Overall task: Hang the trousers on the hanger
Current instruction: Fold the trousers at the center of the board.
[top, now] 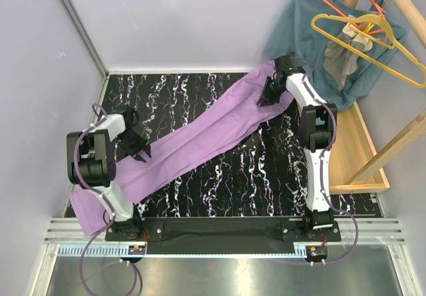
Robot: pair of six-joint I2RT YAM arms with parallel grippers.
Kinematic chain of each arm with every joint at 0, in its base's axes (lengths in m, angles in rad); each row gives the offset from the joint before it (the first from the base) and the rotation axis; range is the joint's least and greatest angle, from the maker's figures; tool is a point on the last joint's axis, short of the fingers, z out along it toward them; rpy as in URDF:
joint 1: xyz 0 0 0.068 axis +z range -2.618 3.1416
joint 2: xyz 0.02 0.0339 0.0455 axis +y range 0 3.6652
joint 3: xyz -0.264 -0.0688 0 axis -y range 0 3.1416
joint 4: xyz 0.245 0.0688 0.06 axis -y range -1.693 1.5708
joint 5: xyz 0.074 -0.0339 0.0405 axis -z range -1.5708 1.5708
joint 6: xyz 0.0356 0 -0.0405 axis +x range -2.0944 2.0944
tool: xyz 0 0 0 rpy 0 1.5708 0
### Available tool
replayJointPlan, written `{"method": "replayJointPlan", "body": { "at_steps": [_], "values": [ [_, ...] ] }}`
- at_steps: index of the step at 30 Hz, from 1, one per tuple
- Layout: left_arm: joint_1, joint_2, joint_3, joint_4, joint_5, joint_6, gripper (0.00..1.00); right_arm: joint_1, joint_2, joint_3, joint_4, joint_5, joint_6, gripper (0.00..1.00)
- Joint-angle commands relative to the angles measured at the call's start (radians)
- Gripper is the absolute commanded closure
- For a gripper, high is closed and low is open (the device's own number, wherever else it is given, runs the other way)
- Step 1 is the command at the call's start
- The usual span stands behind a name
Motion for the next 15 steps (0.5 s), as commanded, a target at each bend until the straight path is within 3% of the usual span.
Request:
{"method": "replayJointPlan", "body": {
  "at_steps": [1,9,13,15],
  "values": [
    [0.068,0.094,0.016,-0.013,-0.146,0.031,0.63,0.027,-0.121,-0.104,-0.008,-0.020,-0.025,0.72],
    [0.167,0.148,0.058,-0.026,-0.164,0.134,0.63,0.033,-0.204,-0.354,-0.002,0.032,-0.044,0.73],
    [0.200,0.151,0.076,-0.055,-0.213,0.186,0.63,0.033,-0.169,-0.348,-0.130,0.090,-0.094,0.75],
    [0.209,0.137,0.079,-0.064,-0.264,0.198,0.63,0.037,-0.228,-0.397,-0.132,0.084,-0.108,0.73]
  ]
}}
